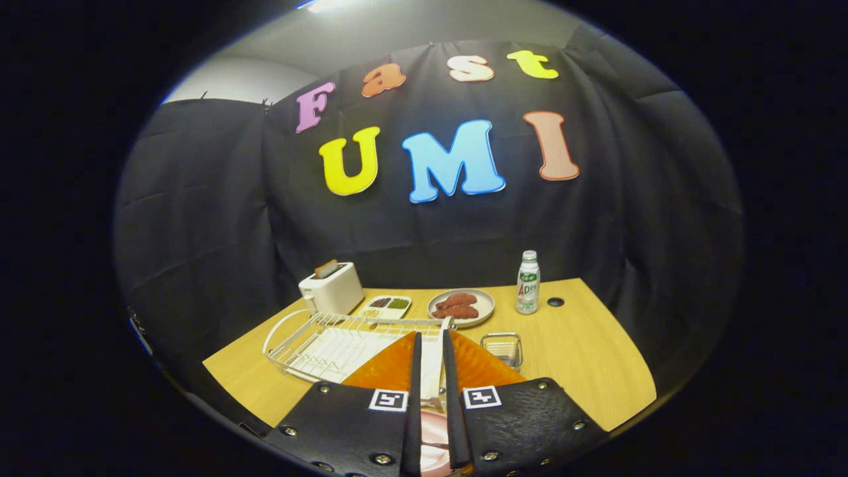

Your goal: Take the plate from the dish rack, then take the spoon from the basket and place it into the plate.

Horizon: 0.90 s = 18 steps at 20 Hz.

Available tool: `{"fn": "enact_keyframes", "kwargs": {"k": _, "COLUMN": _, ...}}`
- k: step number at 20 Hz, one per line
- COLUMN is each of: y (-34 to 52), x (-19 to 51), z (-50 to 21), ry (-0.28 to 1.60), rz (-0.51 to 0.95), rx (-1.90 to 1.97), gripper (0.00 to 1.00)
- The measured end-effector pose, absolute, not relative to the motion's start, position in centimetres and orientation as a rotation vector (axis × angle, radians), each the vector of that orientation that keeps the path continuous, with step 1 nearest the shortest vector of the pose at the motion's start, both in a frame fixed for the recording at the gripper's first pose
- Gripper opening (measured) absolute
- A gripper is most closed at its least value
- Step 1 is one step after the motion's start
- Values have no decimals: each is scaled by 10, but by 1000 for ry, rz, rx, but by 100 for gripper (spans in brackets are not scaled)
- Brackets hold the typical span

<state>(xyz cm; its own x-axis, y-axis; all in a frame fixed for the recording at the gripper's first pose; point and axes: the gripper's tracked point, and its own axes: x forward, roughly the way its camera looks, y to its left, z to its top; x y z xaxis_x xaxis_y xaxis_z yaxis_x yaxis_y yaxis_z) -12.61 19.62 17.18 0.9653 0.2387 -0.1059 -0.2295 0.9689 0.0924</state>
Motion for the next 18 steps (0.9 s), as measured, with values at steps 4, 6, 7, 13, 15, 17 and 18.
{"fn": "enact_keyframes", "kwargs": {"k": 4, "y": 175, "x": -118, "z": 197, "ry": 62, "rz": 166, "rx": 83, "gripper": 18}}
{"fn": "enact_keyframes", "kwargs": {"k": 6, "y": 169, "x": -114, "z": 206, "ry": 27, "rz": 140, "rx": 73, "gripper": 25}}
{"fn": "enact_keyframes", "kwargs": {"k": 7, "y": 163, "x": -114, "z": 210, "ry": 16, "rz": 125, "rx": 69, "gripper": 31}}
{"fn": "enact_keyframes", "kwargs": {"k": 13, "y": 150, "x": -110, "z": 211, "ry": 14, "rz": 118, "rx": 52, "gripper": 83}}
{"fn": "enact_keyframes", "kwargs": {"k": 15, "y": 145, "x": -110, "z": 216, "ry": -12, "rz": 102, "rx": 46, "gripper": 83}}
{"fn": "enact_keyframes", "kwargs": {"k": 17, "y": 140, "x": -109, "z": 219, "ry": -24, "rz": 88, "rx": 37, "gripper": 83}}
{"fn": "enact_keyframes", "kwargs": {"k": 18, "y": 135, "x": -108, "z": 221, "ry": -34, "rz": 73, "rx": 30, "gripper": 83}}
